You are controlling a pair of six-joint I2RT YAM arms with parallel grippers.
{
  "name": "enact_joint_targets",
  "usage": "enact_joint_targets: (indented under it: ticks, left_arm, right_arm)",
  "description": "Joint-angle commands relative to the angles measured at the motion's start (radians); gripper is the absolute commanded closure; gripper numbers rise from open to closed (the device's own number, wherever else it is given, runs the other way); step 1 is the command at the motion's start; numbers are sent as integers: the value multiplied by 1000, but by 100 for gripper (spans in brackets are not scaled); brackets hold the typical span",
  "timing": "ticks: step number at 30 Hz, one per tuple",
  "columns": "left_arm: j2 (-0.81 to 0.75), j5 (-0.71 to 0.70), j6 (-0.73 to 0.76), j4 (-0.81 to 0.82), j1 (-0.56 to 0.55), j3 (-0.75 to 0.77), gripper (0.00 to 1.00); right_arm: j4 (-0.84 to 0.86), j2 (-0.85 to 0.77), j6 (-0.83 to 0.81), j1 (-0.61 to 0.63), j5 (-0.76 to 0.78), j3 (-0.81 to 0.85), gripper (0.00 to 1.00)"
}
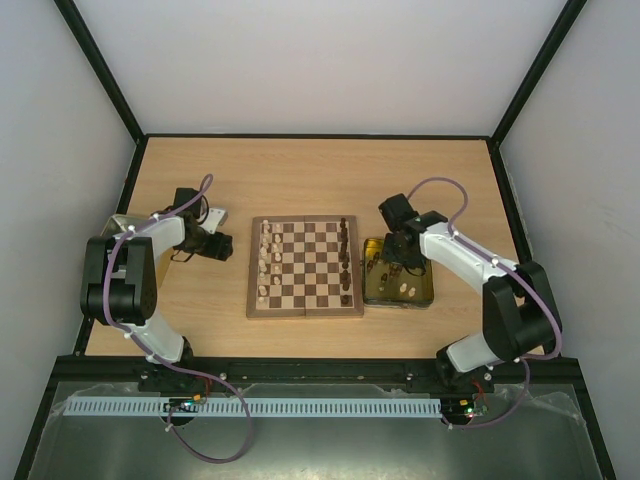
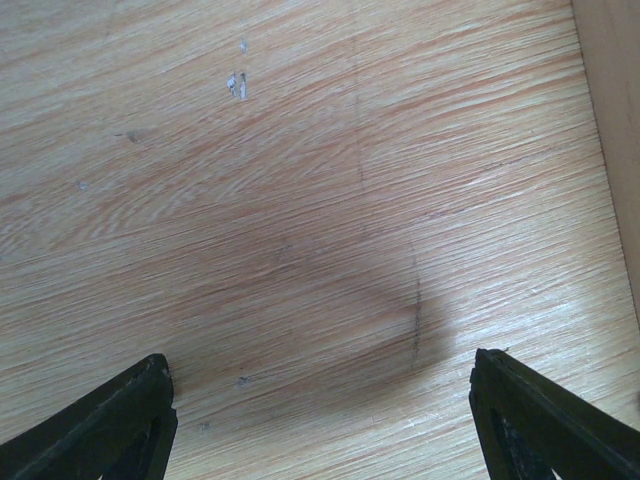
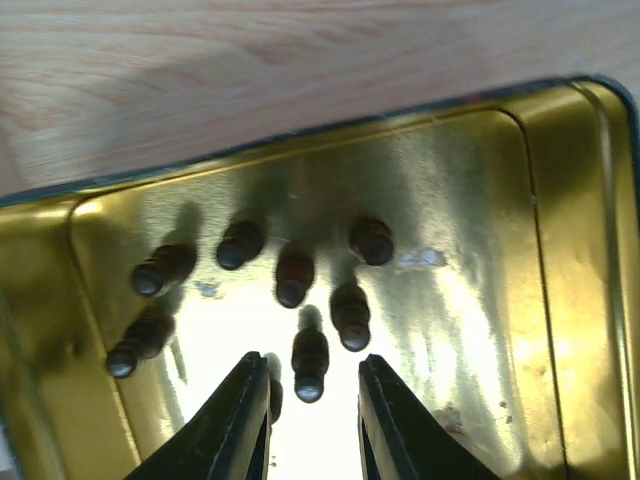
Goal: Set up the chess pieces on the board
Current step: Pick up the chess piece from the storage box.
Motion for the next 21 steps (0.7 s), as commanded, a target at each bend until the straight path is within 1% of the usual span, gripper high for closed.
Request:
enact_joint_targets:
  ticks: [1,9,21]
  left_arm:
    - [4,14,5,-24,4,-12,19]
    - [13,12,4,-26,-3,-8,20]
    - [24,0,1,-31,-19,-2,20]
  right_arm:
    - [32,-60,33,-39,-52,-71,76]
    - [42,-83,44,-57,-118,-133,76]
    - [25,-135,37,-83,-106,-195,76]
